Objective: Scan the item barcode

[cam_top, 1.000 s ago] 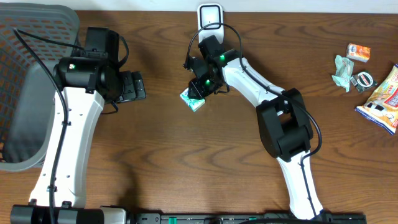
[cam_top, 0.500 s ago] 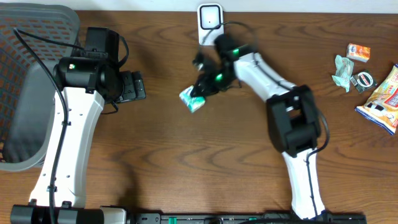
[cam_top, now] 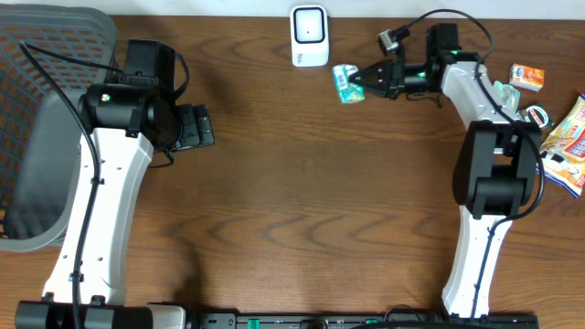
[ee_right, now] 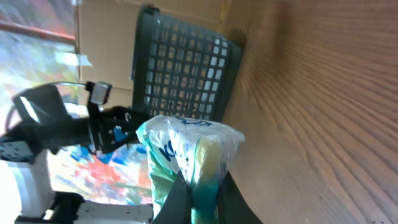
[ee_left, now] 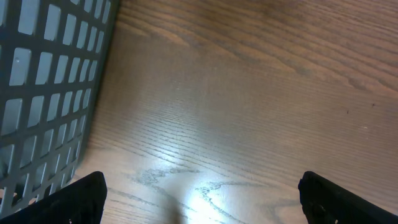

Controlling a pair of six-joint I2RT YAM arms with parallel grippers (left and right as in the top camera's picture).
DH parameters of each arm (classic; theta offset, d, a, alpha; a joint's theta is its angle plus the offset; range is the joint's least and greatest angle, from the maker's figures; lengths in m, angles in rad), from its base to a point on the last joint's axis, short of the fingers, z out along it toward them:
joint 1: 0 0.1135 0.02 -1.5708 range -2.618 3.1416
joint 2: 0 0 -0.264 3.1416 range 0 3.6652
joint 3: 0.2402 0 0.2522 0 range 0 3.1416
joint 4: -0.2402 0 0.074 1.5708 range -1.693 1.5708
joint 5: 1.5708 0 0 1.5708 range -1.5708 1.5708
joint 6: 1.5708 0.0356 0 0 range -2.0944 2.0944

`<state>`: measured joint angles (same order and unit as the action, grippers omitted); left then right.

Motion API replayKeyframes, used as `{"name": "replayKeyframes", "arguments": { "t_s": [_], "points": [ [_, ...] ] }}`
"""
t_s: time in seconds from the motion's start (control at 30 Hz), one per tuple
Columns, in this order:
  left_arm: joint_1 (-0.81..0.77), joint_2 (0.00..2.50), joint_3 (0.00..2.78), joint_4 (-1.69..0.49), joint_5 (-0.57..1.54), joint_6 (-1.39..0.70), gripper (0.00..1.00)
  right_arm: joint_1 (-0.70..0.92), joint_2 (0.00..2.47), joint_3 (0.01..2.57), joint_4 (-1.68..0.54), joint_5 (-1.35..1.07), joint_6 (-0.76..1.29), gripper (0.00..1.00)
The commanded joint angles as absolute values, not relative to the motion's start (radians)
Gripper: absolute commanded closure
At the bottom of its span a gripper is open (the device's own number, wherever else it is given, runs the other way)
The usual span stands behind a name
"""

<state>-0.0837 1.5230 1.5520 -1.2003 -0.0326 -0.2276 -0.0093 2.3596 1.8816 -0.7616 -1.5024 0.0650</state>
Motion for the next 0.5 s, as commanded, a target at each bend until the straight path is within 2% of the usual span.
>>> {"name": "replayKeyframes", "arguments": {
  "t_s": [0.0,0.3,0.47],
  "points": [
    [-0.079,1.525,1.550,-1.204,-0.043,-0.214,0.02,-0.014,2.321,1.884,-0.739,-1.562,0.127,0.99],
    [-0.079,1.525,1.550,-1.204,-0.043,-0.214,0.02,0.019,2.321,1.884,-0.702,-1.543,0.127,0.99],
    [-0.079,1.525,1.550,-1.204,-0.043,-0.214,0.02,0.080,2.321,1.884,-0.768,-1.058,0.127,0.99]
  ]
}}
